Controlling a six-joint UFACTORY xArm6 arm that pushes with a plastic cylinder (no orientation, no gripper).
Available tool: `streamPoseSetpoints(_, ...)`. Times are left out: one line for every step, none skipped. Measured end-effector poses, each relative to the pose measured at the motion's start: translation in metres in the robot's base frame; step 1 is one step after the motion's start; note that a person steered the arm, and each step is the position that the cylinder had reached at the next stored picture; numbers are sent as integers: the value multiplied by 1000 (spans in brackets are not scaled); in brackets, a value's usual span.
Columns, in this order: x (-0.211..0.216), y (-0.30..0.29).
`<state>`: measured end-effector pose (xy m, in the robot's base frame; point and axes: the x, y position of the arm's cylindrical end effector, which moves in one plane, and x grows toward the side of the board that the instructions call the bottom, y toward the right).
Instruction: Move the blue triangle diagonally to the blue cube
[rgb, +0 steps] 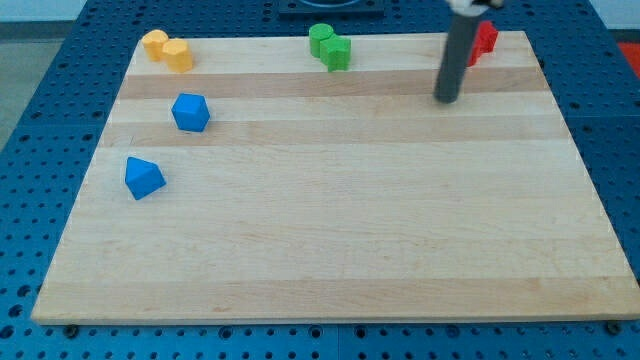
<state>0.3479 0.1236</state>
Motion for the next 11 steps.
streamPoseSetpoints(65, -73)
streamPoseSetpoints(152, -156)
streamPoseSetpoints(193, -261)
streamPoseSetpoints(189, -352)
streamPoseSetpoints(159, -409)
streamPoseSetpoints(130, -425)
streamPoseSetpoints(130, -386)
streamPoseSetpoints(127, -348)
streamPoseSetpoints(116, -343)
streamPoseSetpoints(105, -343)
streamPoseSetpoints(92, -336)
